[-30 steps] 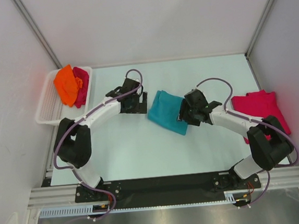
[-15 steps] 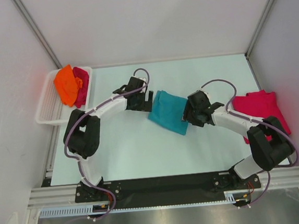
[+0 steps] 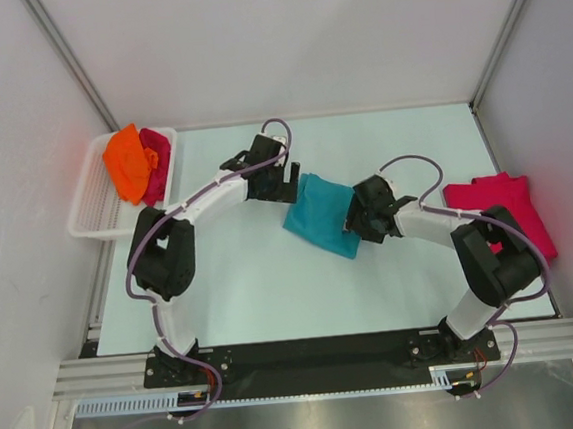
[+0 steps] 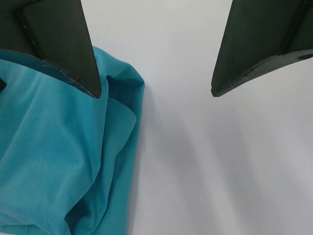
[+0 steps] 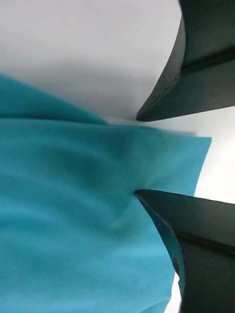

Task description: Fold and stack the t-shirts

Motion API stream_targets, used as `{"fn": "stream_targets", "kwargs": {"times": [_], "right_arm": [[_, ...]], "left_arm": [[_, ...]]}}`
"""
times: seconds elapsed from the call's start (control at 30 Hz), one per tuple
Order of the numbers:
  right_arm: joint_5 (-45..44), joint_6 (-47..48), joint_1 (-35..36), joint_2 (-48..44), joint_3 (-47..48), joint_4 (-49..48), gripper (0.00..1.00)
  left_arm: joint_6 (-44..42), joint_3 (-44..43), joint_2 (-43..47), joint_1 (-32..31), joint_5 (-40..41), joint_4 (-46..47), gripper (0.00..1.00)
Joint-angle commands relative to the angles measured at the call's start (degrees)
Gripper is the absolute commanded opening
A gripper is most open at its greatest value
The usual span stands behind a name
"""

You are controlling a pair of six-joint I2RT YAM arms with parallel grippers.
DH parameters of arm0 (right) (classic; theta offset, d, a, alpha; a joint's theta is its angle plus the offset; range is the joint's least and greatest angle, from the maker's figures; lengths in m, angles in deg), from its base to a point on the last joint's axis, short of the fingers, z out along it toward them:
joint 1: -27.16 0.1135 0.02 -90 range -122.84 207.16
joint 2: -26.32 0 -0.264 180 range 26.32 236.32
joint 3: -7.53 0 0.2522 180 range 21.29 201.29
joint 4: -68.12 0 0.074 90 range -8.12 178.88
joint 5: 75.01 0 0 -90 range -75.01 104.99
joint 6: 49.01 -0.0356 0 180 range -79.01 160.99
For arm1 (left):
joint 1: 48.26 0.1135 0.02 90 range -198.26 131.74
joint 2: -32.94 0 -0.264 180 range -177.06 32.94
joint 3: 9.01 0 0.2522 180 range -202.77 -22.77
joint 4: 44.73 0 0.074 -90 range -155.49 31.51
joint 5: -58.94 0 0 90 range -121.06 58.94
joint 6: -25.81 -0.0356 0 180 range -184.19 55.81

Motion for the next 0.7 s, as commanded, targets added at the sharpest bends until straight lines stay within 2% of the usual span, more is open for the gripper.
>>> {"fn": "stream_targets", "kwargs": {"times": [0.0, 0.13, 0.27, 0.4, 0.67], "right_arm": [[0.46, -1.02, -0.04, 4.23, 0.12, -2.24, 0.64], [0.99, -1.37, 0.22, 6.08, -0.06, -3.47, 0.63], [1.17, -1.72, 0.22, 7.05, -0.14, -3.91, 0.63], [0.90, -1.72, 0.23, 7.14, -0.32, -3.65, 0.63], [0.12, -1.20, 0.22, 6.61, 0.03, -2.25, 0.63]], "left_arm": [[1.05, -0.23, 5.46, -0.62, -0.02, -2.04, 0.99], [2.28, 2.67, 5.30, -2.11, -5.81, 3.66, 1.00], [4.56, 7.68, 2.58, -2.99, -16.69, 12.02, 1.00], [6.94, 10.23, 0.02, -3.60, -20.94, 17.20, 1.00], [5.45, 11.03, -2.62, -3.69, -19.55, 18.97, 1.00]]}}
